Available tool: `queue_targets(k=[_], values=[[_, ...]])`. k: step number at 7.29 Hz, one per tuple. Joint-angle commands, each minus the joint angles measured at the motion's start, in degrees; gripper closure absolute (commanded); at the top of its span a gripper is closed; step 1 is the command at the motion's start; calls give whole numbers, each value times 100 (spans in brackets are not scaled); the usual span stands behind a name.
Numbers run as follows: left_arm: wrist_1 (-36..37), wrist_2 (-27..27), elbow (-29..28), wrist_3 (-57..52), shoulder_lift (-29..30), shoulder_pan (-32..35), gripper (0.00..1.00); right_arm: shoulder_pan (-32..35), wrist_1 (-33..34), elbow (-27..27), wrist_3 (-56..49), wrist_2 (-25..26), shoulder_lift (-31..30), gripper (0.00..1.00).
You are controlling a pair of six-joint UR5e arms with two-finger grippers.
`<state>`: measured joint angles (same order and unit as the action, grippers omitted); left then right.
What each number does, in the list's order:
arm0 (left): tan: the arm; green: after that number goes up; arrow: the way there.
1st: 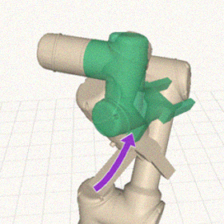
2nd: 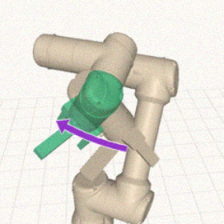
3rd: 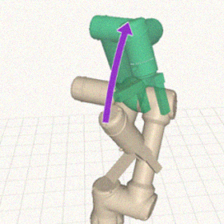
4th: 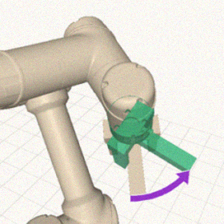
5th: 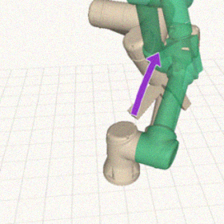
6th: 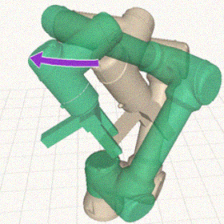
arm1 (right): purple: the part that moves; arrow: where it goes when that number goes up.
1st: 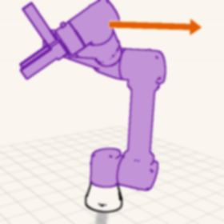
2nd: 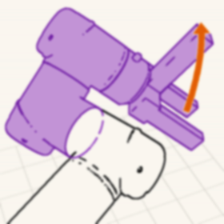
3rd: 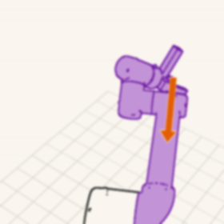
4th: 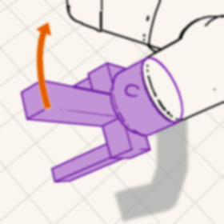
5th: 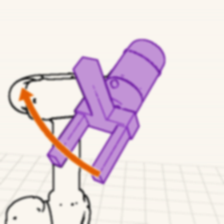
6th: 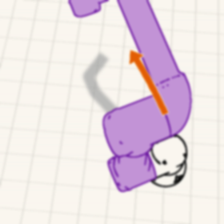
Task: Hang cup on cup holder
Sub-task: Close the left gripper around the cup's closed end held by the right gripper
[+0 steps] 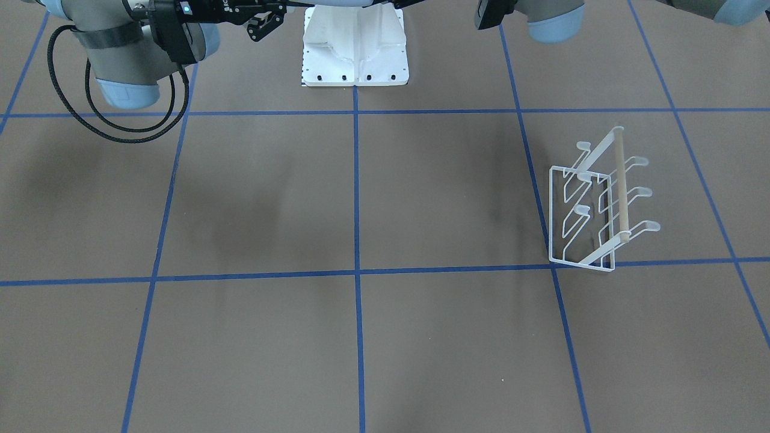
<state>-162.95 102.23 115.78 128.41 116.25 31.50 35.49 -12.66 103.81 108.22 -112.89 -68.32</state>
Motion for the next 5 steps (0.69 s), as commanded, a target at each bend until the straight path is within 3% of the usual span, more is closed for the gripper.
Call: queue_targets(k=[1, 2, 3, 5], values=[[0, 7, 6, 9, 3, -12, 70, -7, -44, -2, 23, 99, -15, 100], [0, 7, 6, 18, 3, -12, 100, -51, -44, 16, 32, 257, -32, 71], [0, 7, 15, 18, -6, -12, 100, -60, -44, 42, 24, 337, -33, 1], [18, 16, 15, 26, -6, -12, 100, -60, -44, 42, 41, 381, -50, 0]])
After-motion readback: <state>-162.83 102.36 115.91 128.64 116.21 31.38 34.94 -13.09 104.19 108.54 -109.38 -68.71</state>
